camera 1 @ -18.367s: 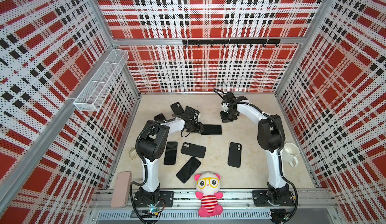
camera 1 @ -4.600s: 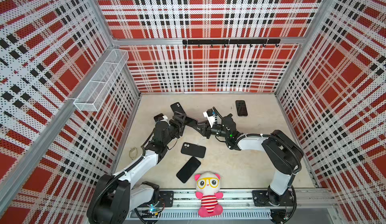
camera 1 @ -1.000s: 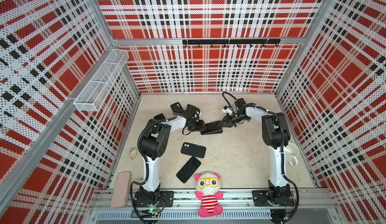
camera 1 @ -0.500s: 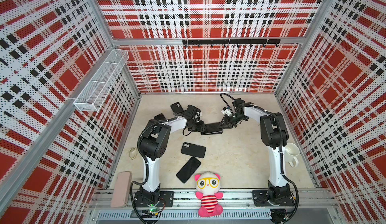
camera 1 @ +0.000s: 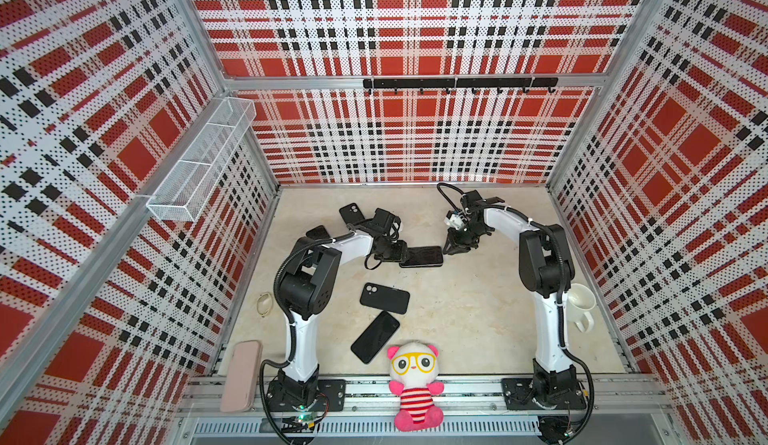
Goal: Put the phone into the phone case
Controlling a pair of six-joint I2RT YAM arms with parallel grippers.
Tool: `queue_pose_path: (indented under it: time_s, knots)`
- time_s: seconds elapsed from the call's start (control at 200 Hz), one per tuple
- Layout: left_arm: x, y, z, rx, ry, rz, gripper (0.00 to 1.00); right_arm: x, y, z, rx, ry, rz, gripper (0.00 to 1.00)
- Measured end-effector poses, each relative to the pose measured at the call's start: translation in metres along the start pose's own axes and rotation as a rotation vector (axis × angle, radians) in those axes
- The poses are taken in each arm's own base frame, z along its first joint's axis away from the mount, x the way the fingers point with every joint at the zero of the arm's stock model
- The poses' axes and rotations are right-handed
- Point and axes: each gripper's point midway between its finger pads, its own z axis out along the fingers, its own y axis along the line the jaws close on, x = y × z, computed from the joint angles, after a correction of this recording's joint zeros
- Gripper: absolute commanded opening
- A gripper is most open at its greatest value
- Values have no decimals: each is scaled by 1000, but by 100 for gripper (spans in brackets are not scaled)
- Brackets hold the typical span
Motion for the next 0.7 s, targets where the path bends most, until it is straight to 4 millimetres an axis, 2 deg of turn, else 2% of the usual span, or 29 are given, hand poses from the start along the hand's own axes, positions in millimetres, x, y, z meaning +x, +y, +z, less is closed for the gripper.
queue_pose_path:
  time_s: [0.195,0.366,0.466,0.701]
  knots:
    - [0,0,0,-1,0,1,47,14,2,11,-6,41,5,13]
    - [0,0,0,-1,1,0,47,21,2,18,-17,55,10,15]
    - [0,0,0,-2,1,0,47,20,1,15,-5,37,11,24]
    - [0,0,0,-2,2,0,47,6,14,-8,-13,-57,-12,21]
